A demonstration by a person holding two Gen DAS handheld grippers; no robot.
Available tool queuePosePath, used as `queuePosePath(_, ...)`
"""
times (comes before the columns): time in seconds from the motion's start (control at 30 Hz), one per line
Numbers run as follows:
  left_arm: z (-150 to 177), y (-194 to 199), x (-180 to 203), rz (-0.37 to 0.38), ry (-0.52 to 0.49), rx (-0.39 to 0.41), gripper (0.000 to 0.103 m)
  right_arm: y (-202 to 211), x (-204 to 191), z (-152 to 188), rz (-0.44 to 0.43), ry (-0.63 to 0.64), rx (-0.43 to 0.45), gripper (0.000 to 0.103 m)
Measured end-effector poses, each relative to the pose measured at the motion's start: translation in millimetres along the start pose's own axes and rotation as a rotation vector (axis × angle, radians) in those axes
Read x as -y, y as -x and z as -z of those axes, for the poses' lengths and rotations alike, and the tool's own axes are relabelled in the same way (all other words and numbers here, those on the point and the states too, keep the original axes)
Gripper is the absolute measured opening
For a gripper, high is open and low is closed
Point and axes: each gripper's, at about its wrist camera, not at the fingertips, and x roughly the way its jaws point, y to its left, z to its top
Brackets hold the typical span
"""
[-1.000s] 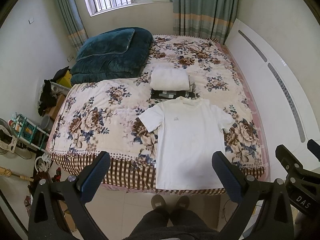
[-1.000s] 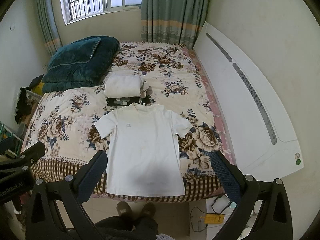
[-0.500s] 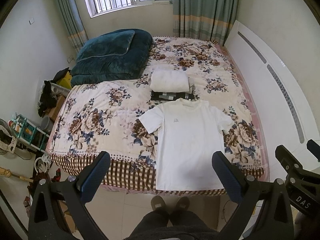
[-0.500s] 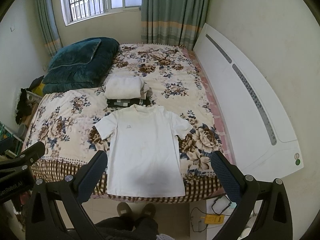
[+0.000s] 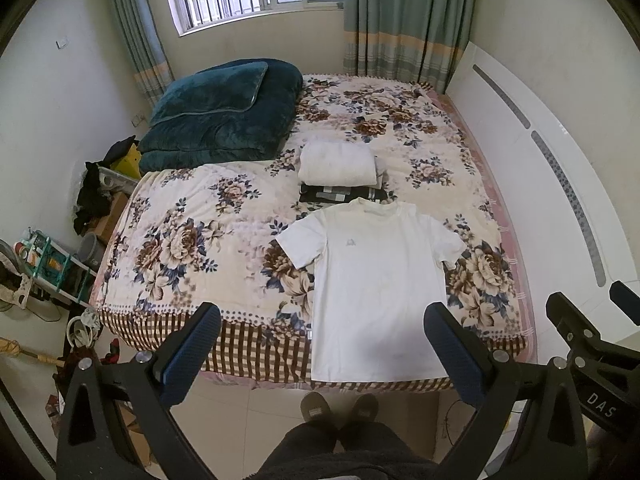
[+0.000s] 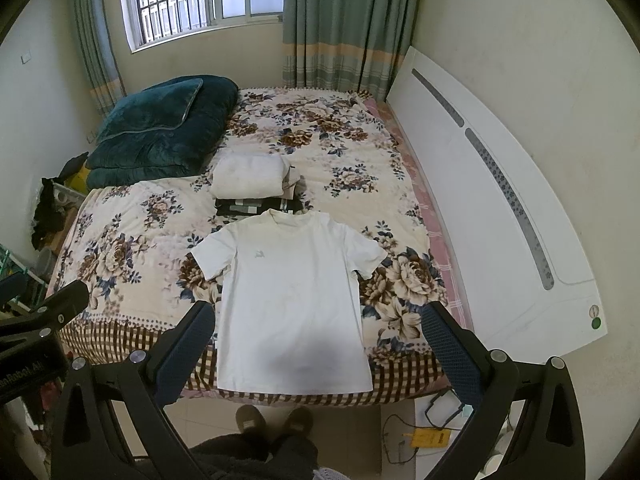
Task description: Fold small clothes
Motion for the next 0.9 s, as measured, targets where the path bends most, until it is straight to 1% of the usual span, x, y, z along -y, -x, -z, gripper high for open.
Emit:
queuePosePath(0.07,-0.1,0.6,0.9,0.002,0.004,0.000,0.103,1.2,-1.9,-2.0,0.003,-0.004,0.000,0.103)
queuePosePath(0.17,-10.2,-0.3,6.8,-0.004,0.000,0.006,0.103,-2.9,-5.3,-9.9,0.009,-0.020,-0.010,0.103)
queuePosePath(0.2,-18.0,-3.8,11.0,-0.012,-0.001,0.013,0.103,-10.6,-4.2,-10.9,0.014,-0.032,-0.015,0.103)
queuePosePath(0.3,-32.9,-30.6,14.9,-0.046,-0.007,0.028,0.103,-39.3,2.2,-16.1,0.031,-0.086,-0.039,0.103)
queuePosePath(0.33,-41.8,-46.9,17.9,-0.071,-0.007,0.046,0.103,-52.8,6.2,-18.9,0.042,-0.112,-0.053,0.103)
queuePosePath(0.4,-50.2,-80.3,19.0,-0.104,-0.015,0.054,0.103,-88.3,19.1,-20.6,0.059,-0.170,-0.072,0.103)
queuePosePath(0.43,-48.8,-92.9,17.8,-0.116,-0.017,0.060,0.103,-110.4,29.4,-19.3,0.080,-0.201,-0.083,0.103)
queuePosePath(0.47,-57.3,-120.4,25.0,-0.150,-0.027,0.053,0.103,-134.4,39.1,-17.0,0.101,-0.226,-0.094,0.103)
queuePosePath(0.53,-54.0,-157.3,19.5,-0.160,-0.032,0.023,0.103,-183.4,60.0,-14.3,0.137,-0.287,-0.122,0.103)
queuePosePath(0.57,-60.4,-188.1,27.3,-0.179,-0.033,-0.005,0.103,-208.9,70.9,-14.5,0.142,-0.324,-0.143,0.103)
queuePosePath(0.6,-52.9,-203.2,19.3,-0.178,-0.030,-0.021,0.103,-238.5,85.6,-10.6,0.140,-0.365,-0.163,0.103)
queuePosePath(0.63,-57.5,-234.1,26.8,-0.175,-0.028,-0.057,0.103,-267.4,103.5,-6.9,0.136,-0.404,-0.185,0.103)
queuePosePath(0.7,-56.3,-274.1,29.7,-0.191,-0.019,-0.090,0.103,-327.4,132.8,-1.4,0.116,-0.490,-0.235,0.103)
queuePosePath(0.77,-56.5,-326.4,40.9,-0.221,-0.010,-0.132,0.103,-393.5,164.6,8.2,0.088,-0.588,-0.288,0.103)
queuePosePath(0.8,-53.4,-349.5,44.1,-0.234,-0.007,-0.146,0.103,-426.6,181.1,15.0,0.062,-0.637,-0.306,0.103)
queuePosePath(0.83,-50.0,-364.7,42.3,-0.247,-0.007,-0.162,0.103,-460.6,195.2,21.5,0.038,-0.690,-0.332,0.103)
queuePosePath(0.87,-48.2,-391.8,46.6,-0.268,0.000,-0.195,0.103,-493.2,207.8,28.7,0.016,-0.744,-0.359,0.102)
queuePosePath(0.9,-45.1,-409.6,46.6,-0.273,0.011,-0.214,0.103,-523.0,218.3,34.9,-0.009,-0.789,-0.378,0.101)
